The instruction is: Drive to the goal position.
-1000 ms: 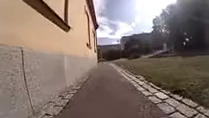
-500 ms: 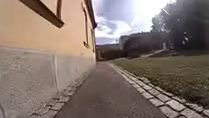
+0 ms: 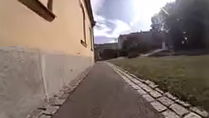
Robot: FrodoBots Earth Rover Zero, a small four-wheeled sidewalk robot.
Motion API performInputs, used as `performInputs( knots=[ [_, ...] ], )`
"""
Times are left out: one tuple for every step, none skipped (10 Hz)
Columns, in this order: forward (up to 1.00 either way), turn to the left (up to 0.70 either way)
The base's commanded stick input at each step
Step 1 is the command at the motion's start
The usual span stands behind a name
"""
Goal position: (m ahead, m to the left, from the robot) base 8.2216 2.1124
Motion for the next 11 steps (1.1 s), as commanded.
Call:
performInputs(
  knots=[
    [0.70,0.00],
    [0.70,0.00],
    [0.70,0.00],
    [0.70,0.00],
    [0.70,0.00],
    [0.70,0.00],
    [0.70,0.00],
    [0.70,0.00],
    [0.70,0.00],
    [0.70,0.00],
    [0.70,0.00]
  ],
)
